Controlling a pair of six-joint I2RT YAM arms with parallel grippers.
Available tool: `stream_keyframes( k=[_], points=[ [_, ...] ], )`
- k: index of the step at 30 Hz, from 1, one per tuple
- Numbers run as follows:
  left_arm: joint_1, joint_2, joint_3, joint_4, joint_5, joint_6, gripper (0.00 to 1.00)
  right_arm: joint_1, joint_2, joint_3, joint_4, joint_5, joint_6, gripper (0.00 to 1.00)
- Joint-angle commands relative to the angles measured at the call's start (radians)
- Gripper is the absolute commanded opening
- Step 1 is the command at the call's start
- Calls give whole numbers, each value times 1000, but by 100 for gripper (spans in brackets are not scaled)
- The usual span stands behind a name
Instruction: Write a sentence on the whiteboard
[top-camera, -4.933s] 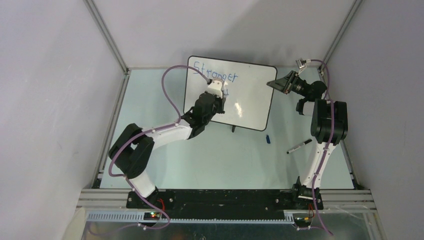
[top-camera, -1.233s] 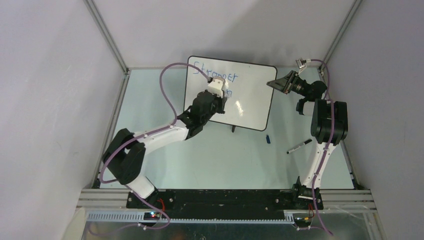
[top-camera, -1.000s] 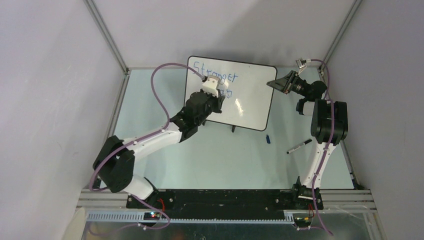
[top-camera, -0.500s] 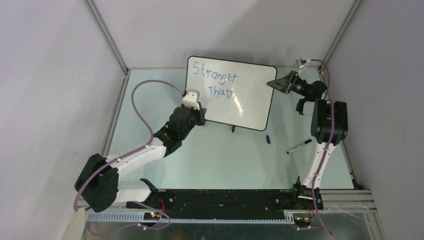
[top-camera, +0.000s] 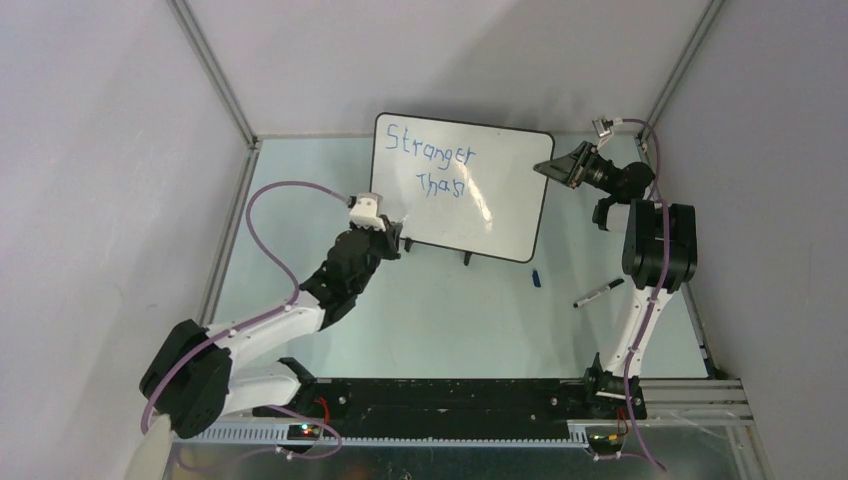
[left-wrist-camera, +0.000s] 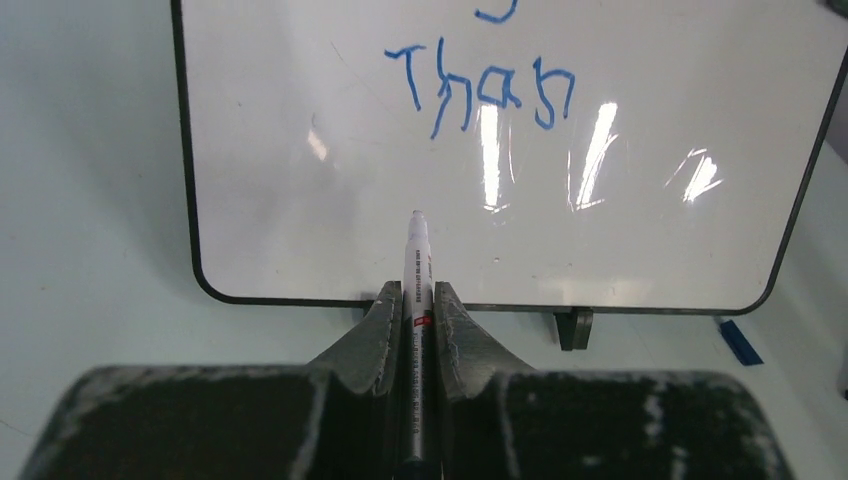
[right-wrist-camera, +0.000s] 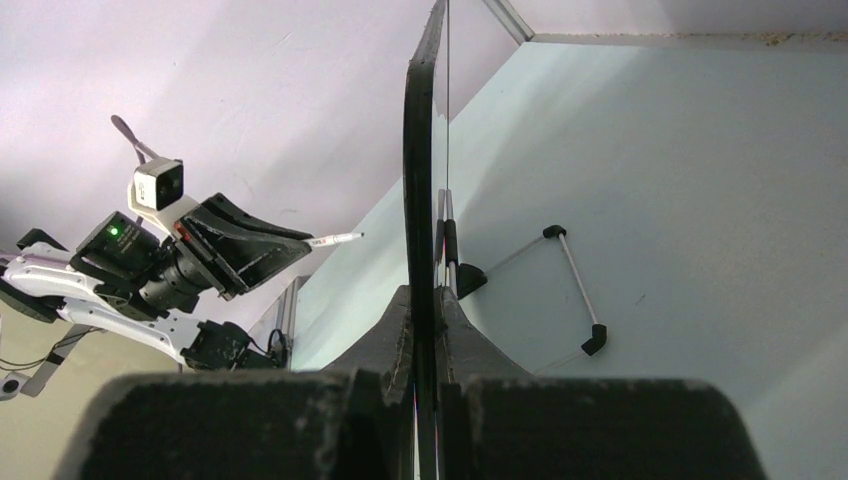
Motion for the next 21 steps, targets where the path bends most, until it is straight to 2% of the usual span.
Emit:
stream_keyframes(
  k=[1,4,15,21],
  points=[
    [4,-19,32,44,-72,28,0,5,-72,6,41,21,55,0],
    [3,3,44,53,-70,24,0,4,-73,6,42,22,54,0],
    [2,111,-45,339,-3,41,0,3,-74,5,42,26,56,0],
    [2,122,-42,347,39,48,0,5,-72,6,44,30,59,0]
  ],
)
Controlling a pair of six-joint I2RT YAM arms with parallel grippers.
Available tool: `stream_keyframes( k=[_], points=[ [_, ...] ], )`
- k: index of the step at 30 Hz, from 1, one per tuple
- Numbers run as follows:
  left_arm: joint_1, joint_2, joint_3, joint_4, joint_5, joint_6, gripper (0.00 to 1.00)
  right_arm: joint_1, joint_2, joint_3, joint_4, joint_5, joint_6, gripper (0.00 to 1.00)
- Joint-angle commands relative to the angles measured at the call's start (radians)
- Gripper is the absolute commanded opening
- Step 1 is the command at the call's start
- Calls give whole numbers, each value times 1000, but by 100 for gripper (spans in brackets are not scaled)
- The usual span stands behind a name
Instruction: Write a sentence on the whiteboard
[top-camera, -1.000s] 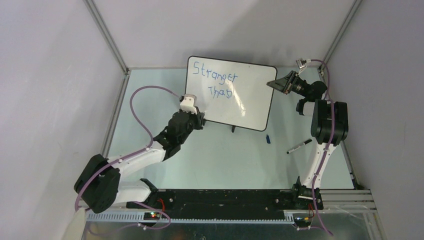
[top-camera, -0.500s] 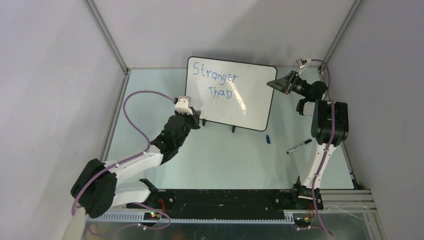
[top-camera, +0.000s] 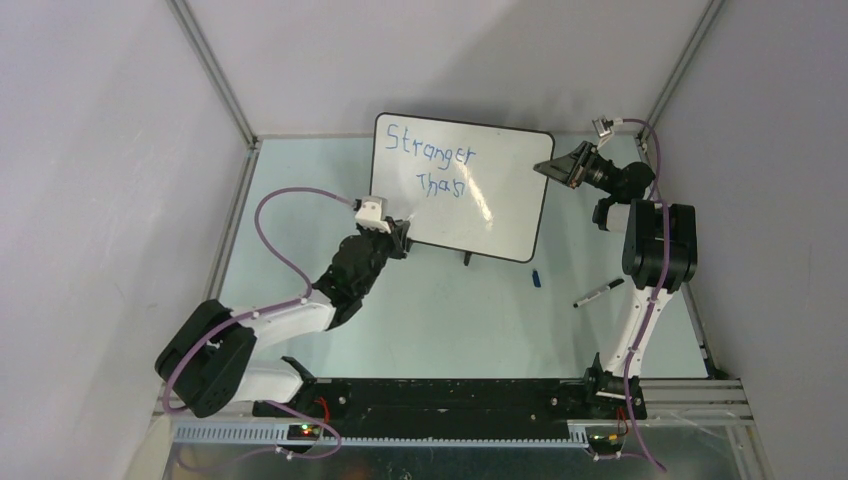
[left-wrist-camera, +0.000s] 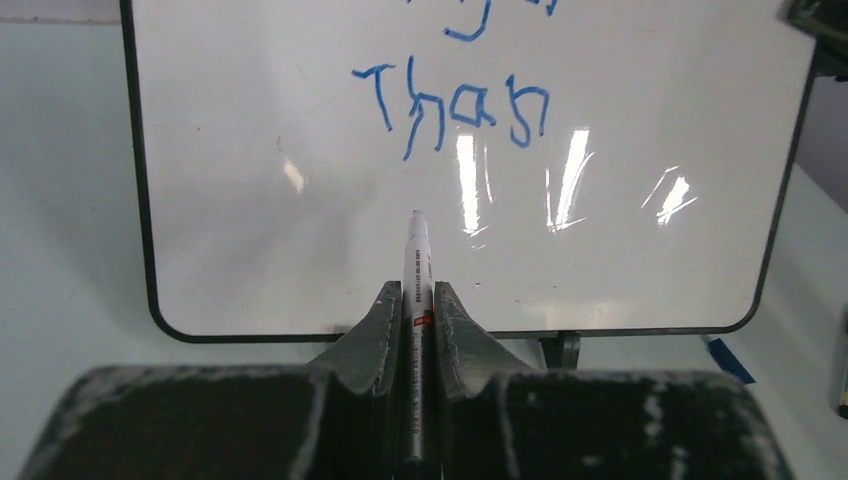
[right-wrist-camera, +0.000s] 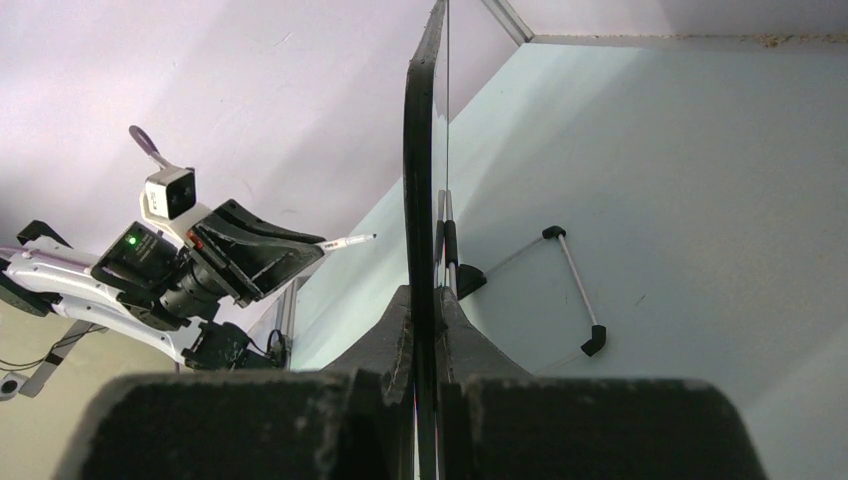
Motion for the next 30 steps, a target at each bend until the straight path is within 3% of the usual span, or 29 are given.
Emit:
stream_keyframes(
  k=[1,30],
  points=[
    [2,9,5,96,30,29,0,6,-73,6,44,28,60,0],
    [-57,142,132,59,88,23,0,1,-101,-38,41,32,46,0]
  ],
)
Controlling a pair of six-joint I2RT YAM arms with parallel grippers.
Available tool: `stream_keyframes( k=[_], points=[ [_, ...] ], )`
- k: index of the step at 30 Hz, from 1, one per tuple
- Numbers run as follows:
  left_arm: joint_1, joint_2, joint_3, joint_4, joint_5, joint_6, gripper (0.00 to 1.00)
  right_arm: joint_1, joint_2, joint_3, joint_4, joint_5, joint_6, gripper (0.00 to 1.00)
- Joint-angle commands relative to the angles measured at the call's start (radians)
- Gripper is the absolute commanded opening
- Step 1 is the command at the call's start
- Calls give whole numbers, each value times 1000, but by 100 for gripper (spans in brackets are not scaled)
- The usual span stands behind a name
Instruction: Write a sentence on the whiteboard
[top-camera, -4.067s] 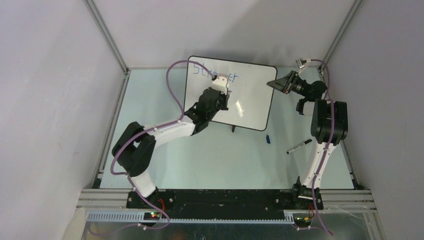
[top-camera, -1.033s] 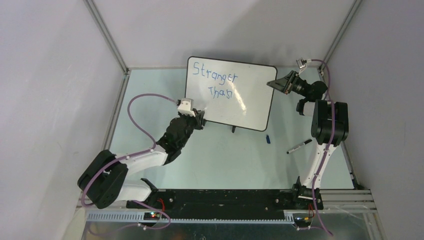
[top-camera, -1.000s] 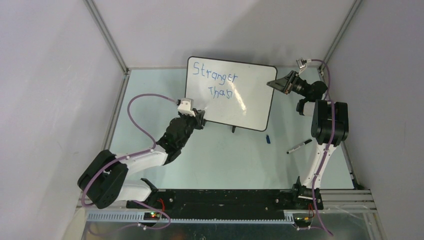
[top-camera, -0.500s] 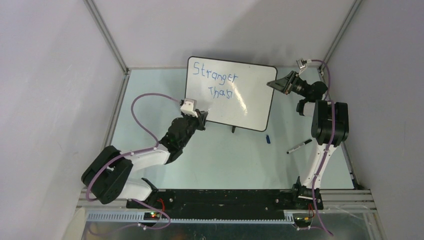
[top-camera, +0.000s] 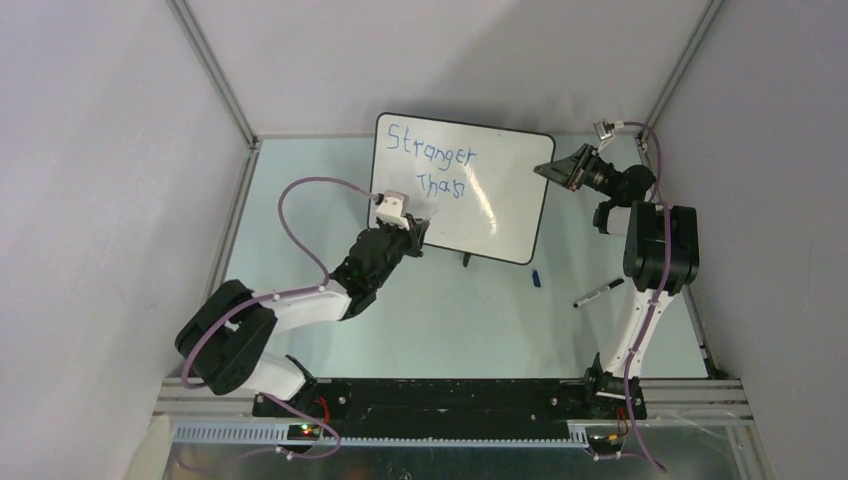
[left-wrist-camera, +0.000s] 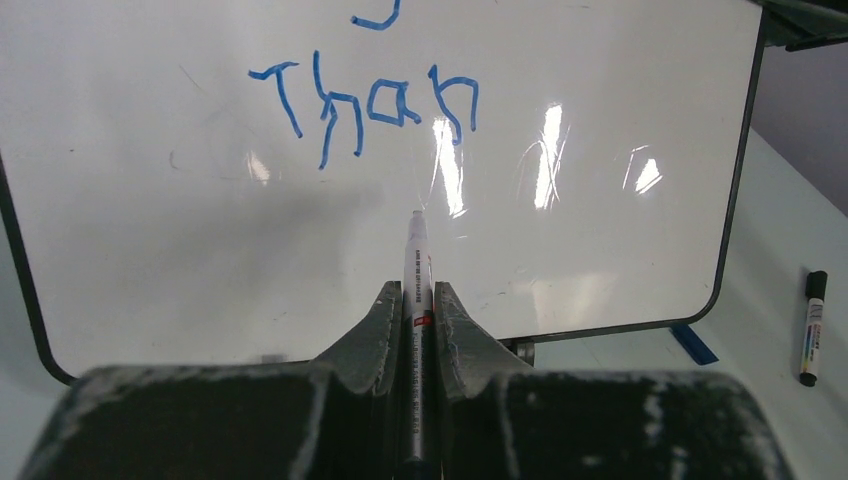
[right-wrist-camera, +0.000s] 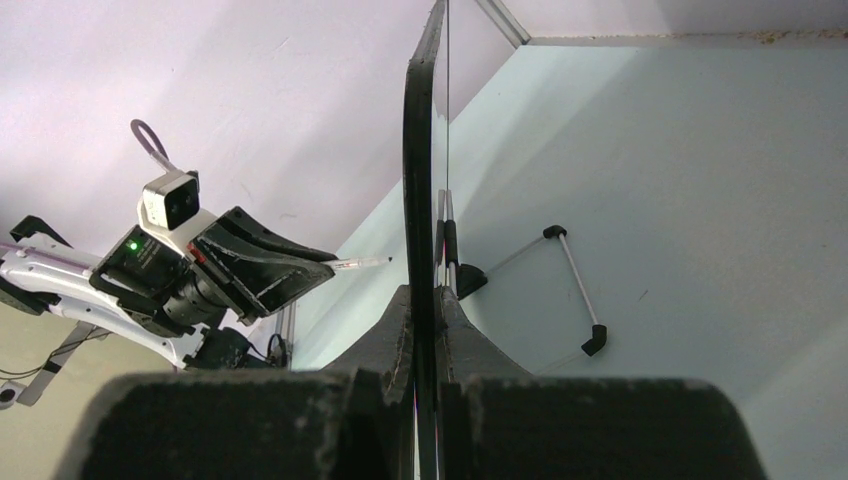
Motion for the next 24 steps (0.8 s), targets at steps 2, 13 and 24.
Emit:
stream_keyframes(
  k=[2,13,24],
  points=[
    [-20,28,53,22,25,10,0,3,-77,6,41,18,57,0],
    [-32,98,152,-54,23,12,0,2,-77,6,41,19,54,0],
    [-32,134,211,-124,7,19,0,0,-77,6,41,20,52,0]
  ],
)
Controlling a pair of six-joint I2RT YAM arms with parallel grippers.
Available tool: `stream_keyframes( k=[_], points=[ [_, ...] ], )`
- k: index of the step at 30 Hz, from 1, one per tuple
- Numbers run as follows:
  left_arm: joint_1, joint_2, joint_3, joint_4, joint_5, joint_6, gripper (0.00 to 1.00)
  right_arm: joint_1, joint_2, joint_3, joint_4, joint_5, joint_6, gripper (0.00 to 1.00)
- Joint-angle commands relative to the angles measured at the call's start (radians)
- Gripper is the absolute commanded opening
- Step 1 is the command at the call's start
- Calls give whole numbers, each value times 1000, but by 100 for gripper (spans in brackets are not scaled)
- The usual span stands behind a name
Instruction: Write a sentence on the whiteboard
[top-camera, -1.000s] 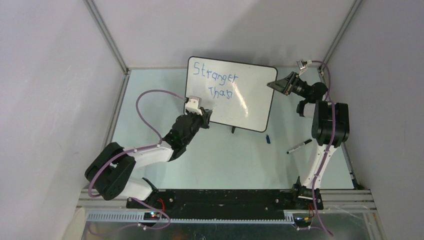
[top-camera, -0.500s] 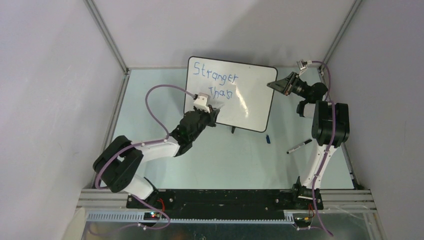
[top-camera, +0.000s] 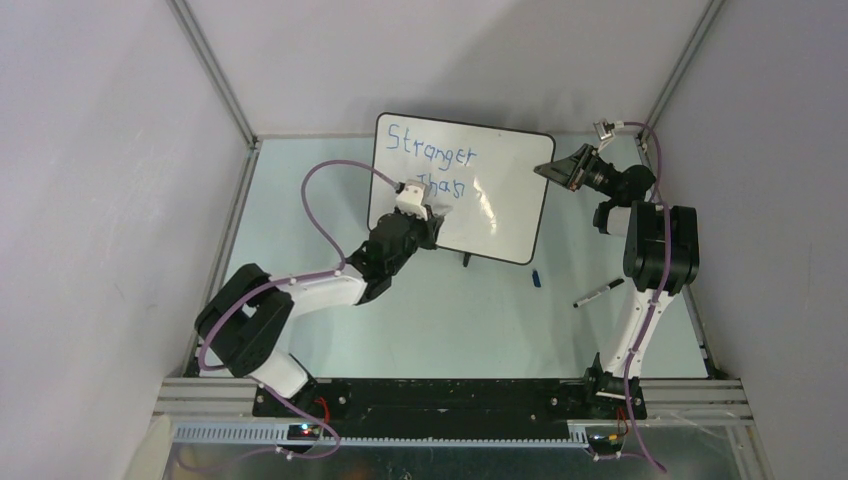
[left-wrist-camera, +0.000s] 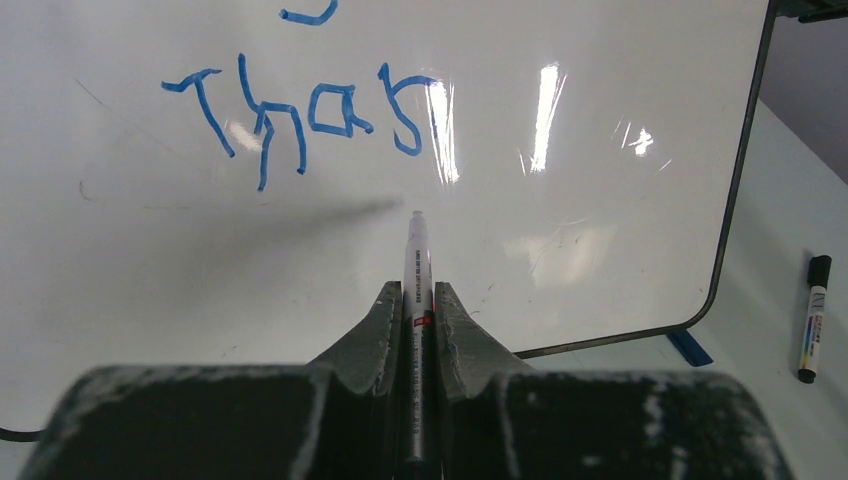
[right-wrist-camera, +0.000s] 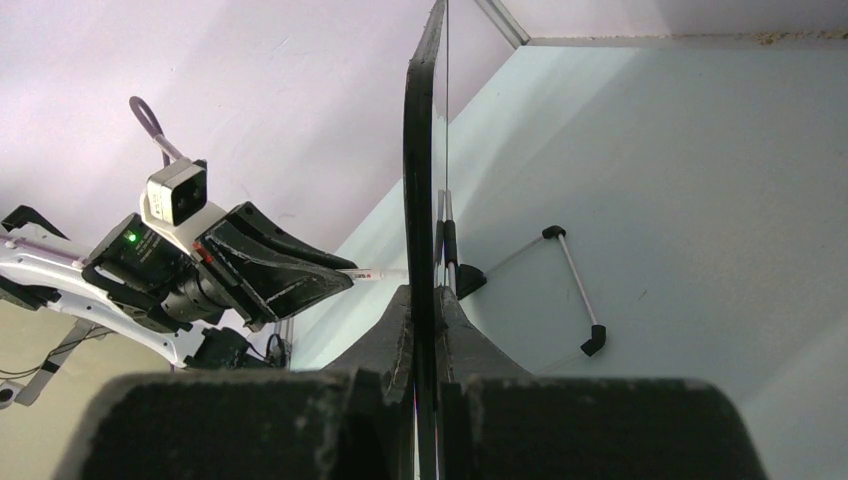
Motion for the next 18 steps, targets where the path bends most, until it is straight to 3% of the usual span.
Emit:
stream_keyframes(
  k=[1,18],
  points=[
    [-6,12,51,-14,-16,20,0,0,-77,6,41,19,56,0],
    [-5,32,97,-61,-46,44,0,-2,-79,6,41,17,57,0]
  ],
)
